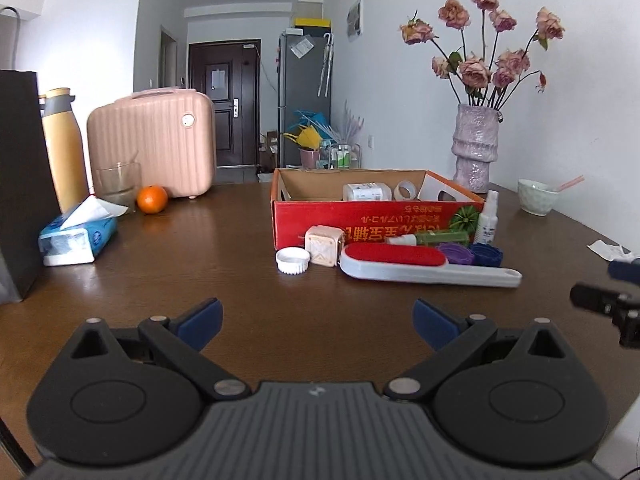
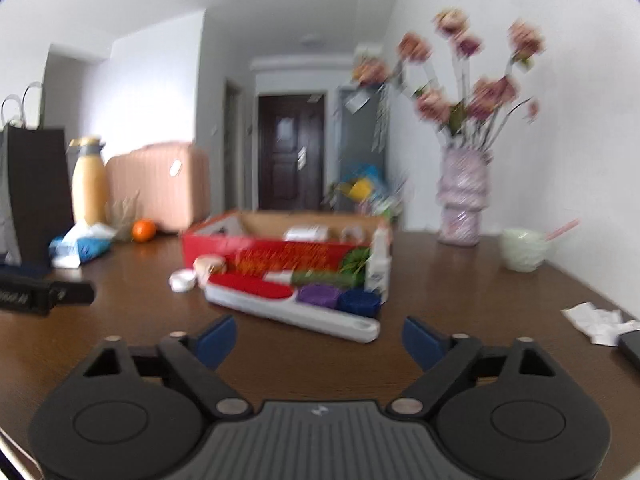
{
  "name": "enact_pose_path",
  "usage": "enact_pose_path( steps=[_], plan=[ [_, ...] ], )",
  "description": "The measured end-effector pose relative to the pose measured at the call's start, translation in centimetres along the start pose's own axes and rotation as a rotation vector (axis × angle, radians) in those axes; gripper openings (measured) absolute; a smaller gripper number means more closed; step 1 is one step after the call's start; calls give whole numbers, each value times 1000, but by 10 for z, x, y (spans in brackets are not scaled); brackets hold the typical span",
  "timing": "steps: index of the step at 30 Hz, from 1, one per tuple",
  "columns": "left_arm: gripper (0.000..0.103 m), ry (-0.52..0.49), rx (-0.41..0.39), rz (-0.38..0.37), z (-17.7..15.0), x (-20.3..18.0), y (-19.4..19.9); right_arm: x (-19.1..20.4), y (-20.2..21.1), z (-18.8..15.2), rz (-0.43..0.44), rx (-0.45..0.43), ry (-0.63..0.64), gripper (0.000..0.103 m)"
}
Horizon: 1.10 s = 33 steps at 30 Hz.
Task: Organize rigid objects
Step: 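Grasp the second white bottle cap with the left gripper while the right gripper grasps the cream cube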
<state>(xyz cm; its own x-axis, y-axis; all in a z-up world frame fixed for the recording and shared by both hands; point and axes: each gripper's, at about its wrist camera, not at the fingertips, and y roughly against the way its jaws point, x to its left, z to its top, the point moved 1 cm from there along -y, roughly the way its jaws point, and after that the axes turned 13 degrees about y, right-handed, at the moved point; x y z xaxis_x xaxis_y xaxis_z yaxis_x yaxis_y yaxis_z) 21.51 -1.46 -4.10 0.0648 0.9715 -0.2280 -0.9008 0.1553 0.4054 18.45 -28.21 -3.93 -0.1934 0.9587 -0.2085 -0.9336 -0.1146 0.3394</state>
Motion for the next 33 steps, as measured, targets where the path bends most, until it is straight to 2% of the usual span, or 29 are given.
enact_pose_path(
  steps=[1, 2, 4, 6, 7, 8, 13, 17, 20, 22, 23, 24, 25, 28, 31, 33],
  plan=[
    [103, 0, 9, -2, 6, 2, -9, -1, -10, 5, 13, 8, 3, 73],
    [101, 1, 31, -8, 11, 3, -19, -1, -18, 11, 33, 13, 8, 71],
    [96, 31, 139, -49, 28, 11, -47, -1, -36, 24, 82, 18, 17, 68],
    [79, 84, 220, -83, 44, 22, -73, 1, -57, 41, 133, 16, 39, 68],
    [77, 88, 242, -86, 50, 26, -85, 2, -67, 49, 152, 12, 51, 68],
    [75, 83, 260, -74, 56, 29, -98, 5, -80, 58, 174, 13, 66, 68],
    [75, 39, 298, -48, 69, 40, -155, 17, -147, 88, 275, 66, 72, 52],
    [61, 37, 362, -36, 67, 47, -197, 26, -208, 102, 387, 158, -14, 47],
    [57, 33, 376, -52, 63, 49, -214, 37, -240, 108, 451, 183, -57, 46],
    [56, -9, 357, -67, 61, 46, -218, 48, -256, 109, 474, 193, -54, 46],
    [52, -18, 347, -67, 60, 46, -219, 54, -263, 110, 488, 201, -49, 46],
    [43, -21, 341, -71, 60, 45, -219, 60, -270, 110, 501, 208, -39, 46],
    [41, -26, 333, -75, 59, 46, -219, 65, -277, 109, 508, 215, -30, 46],
    [41, -28, 323, -90, 58, 49, -217, 75, -290, 107, 512, 231, -27, 40],
    [41, -25, 319, -59, 57, 54, -207, 80, -295, 106, 543, 235, -50, 35],
    [41, -2, 307, -40, 58, 63, -195, 87, -296, 107, 526, 233, -15, 34]
  ],
)
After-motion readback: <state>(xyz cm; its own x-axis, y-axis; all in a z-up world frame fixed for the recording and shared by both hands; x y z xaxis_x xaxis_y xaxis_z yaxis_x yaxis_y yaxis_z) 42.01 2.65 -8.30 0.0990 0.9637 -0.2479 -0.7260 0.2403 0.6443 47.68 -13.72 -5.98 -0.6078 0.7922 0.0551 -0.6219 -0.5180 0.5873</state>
